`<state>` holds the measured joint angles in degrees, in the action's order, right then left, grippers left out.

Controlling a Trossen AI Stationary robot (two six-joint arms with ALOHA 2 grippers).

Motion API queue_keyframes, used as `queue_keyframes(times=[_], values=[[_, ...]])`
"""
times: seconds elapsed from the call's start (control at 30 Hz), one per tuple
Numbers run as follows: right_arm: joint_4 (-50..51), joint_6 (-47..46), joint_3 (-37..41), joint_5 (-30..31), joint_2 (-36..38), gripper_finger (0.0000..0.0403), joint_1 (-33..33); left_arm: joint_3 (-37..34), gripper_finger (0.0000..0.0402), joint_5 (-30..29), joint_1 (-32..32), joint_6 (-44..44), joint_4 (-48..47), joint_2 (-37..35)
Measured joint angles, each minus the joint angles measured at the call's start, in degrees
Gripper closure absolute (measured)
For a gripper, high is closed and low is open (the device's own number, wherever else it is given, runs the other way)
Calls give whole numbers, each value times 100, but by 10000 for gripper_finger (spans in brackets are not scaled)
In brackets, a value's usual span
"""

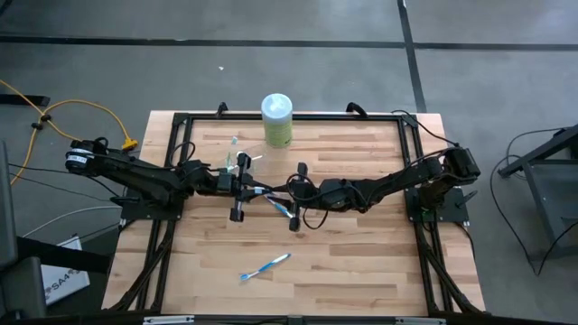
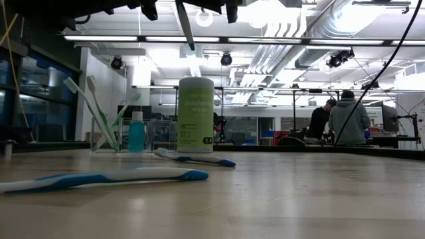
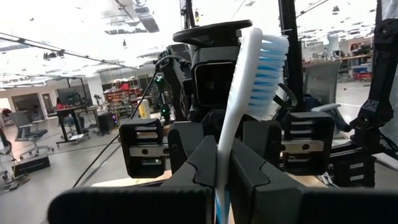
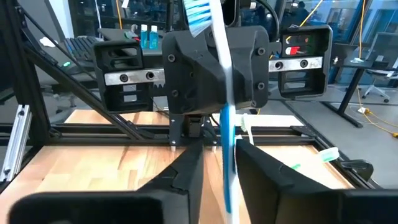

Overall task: Pick & Place toothbrushing station
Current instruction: Put the blue toothbrush into the transparent organizer

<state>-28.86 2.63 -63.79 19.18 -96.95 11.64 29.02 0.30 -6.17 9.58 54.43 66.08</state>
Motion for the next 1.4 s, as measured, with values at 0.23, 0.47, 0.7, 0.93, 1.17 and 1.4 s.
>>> queue_keyframes(times=[0.23, 0.47, 0.7, 0.93, 1.17, 1.4], values=[[295, 8, 0, 131, 0, 268, -2, 0, 394, 146, 0, -149, -6, 1], [846, 39, -2, 990, 0, 224, 4, 0, 394, -49, 7, -53, -354, -59], [931, -2, -2, 1617, 0, 203, 0, 0, 394, -688, 275, 133, -1376, -692], [942, -452, -1, 1684, 2, 202, 6, 0, 394, -795, 949, 79, -2230, -1210], [1002, -601, -1, 1671, 2, 202, 84, -2, 394, -813, 1706, -212, -2358, -1044], [1034, -601, -2, 1672, 4, 205, 151, -166, 394, -813, 2218, -508, -1818, -525]])
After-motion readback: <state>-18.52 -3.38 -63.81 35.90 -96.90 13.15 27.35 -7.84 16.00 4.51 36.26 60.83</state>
